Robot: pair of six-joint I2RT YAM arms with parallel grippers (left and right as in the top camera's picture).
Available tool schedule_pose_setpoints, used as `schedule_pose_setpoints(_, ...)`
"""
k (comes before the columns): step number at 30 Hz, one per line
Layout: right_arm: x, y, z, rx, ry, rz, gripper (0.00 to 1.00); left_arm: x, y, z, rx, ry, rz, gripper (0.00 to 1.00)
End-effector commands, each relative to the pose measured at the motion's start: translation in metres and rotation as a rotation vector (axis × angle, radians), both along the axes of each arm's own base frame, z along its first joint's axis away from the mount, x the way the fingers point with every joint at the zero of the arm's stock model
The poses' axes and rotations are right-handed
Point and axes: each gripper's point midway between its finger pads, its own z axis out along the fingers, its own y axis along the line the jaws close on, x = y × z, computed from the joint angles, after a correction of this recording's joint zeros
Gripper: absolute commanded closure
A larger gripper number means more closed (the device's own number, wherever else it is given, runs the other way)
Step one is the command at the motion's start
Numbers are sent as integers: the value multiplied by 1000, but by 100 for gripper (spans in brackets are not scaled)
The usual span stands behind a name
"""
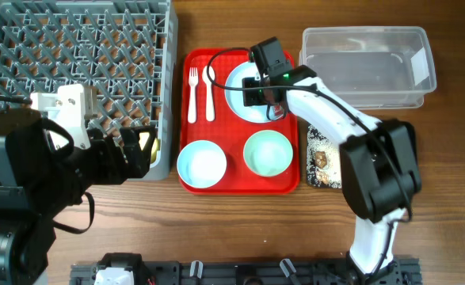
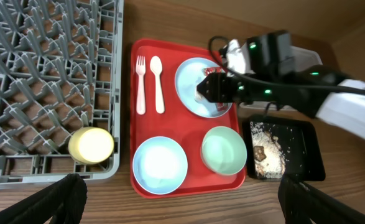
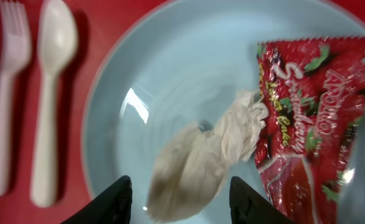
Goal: Sort waste into correct bins and load items into the dishwasher rack
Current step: 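Grasp the red snack wrapper on the blue plate with right gripper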
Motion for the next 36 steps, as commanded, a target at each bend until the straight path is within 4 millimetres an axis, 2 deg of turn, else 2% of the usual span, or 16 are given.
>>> schedule_pose_setpoints(1,-4,11,-26,24,54,18,53,-2,-3,3,5,-17,-25,0)
schedule_pose_setpoints(5,-9,13,-34,18,77,25,94,-2,-3,3,5,-17,-25,0)
schedule_pose_setpoints(9,-5,11,-6,37,34,24,96,-2,-3,3,5,-17,-25,0)
schedule_pose_setpoints(13,1,-1,62,85,-78,3,96,-2,-3,3,5,-17,-25,0)
schedule_pose_setpoints(15,5,-16,98,96,-149,-31,96,-2,-3,3,5,-17,-25,0)
schedule_pose_setpoints(17,11,-48,139,83,-242,-108,95,-2,-3,3,5,-17,-25,0)
schedule_pose_setpoints(20,17,-95,167,26,-316,-223,96,-2,-3,3,5,-17,-25,0)
schedule_pose_setpoints(21,19,-119,171,-10,-329,-282,96,-2,-3,3,5,-17,-25,0)
schedule_pose_setpoints(23,21,-147,166,-46,-310,-329,96,-2,-3,3,5,-17,-25,0)
schedule_pose_setpoints(26,23,-168,142,-86,-248,-342,96,-2,-3,3,5,-17,-25,0)
schedule_pose_setpoints(28,25,-166,123,-87,-202,-296,96,-2,-3,3,5,-17,-25,0)
schedule_pose_setpoints(29,25,-158,108,-80,-169,-229,73,-2,-3,3,5,-17,-25,0)
schedule_pose_setpoints(30,25,-157,102,-82,-153,-226,41,-2,-3,3,5,-17,-25,0)
schedule_pose_setpoints(31,23,-157,101,-81,-143,-230,29,-2,-3,3,5,-17,-25,0)
schedule_pose_setpoints(33,17,-155,106,-53,-123,-264,25,-2,-3,3,5,-17,-25,0)
schedule_pose_setpoints(36,10,-135,132,35,-156,-234,23,-2,-3,3,5,-17,-25,0)
